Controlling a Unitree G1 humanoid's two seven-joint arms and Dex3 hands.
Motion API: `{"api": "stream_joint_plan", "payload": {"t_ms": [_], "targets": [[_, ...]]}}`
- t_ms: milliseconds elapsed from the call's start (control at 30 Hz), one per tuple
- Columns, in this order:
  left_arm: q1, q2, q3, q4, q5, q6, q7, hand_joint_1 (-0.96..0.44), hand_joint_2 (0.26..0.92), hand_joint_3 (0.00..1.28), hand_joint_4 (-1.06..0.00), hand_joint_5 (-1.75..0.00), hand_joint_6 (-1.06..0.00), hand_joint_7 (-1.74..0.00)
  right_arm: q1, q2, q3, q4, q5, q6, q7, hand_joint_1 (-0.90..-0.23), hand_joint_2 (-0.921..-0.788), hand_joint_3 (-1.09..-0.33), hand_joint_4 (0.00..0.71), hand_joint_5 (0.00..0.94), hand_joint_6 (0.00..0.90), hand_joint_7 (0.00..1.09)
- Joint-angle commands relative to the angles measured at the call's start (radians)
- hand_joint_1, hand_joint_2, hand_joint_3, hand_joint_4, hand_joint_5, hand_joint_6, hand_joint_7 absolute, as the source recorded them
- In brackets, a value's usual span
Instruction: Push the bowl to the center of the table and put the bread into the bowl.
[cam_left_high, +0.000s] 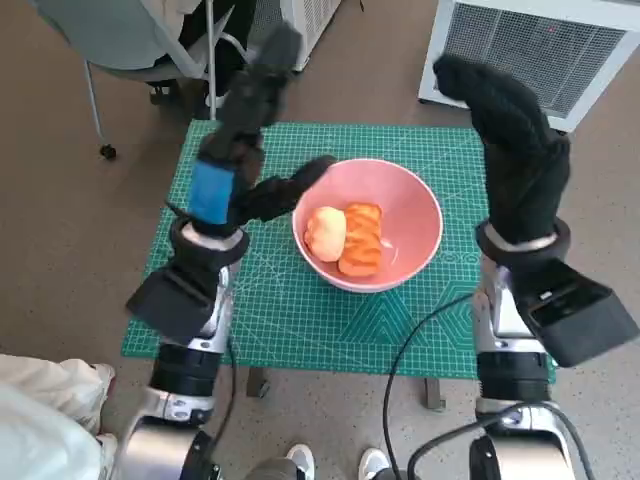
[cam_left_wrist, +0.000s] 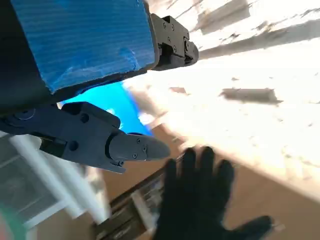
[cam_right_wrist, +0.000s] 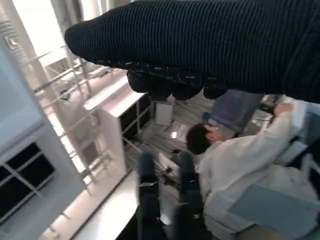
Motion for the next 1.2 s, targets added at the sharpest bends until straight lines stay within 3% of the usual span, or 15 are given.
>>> {"api": "stream_joint_plan", "payload": {"t_ms": [33, 700, 1200], "targets": [[0.034, 0.020, 0.011, -0.050, -0.047, 0.020, -0.039, -0.28, 0.921, 0.37, -0.29, -0.02, -0.28, -0.15, -0.002, 0.014, 0.009, -0.006, -0.006, 0.014, -0.012, -0.603, -0.921, -0.770, 0.314, 0.080, -0.001, 0.76], [0.064, 0.019, 0.024, -0.102, -0.101, 0.065, -0.092, -0.30, 0.921, 0.37, -0.29, -0.01, -0.28, -0.14, -0.019, -0.002, 0.018, 0.018, -0.023, -0.010, -0.004, -0.595, -0.921, -0.771, 0.321, 0.071, -0.001, 0.75], [0.073, 0.012, 0.022, -0.118, -0.110, 0.077, -0.105, -0.32, 0.921, 0.37, -0.29, -0.01, -0.28, -0.14, -0.019, -0.001, 0.018, 0.011, -0.016, -0.003, -0.006, -0.587, -0.921, -0.771, 0.324, 0.065, 0.000, 0.75]]}}
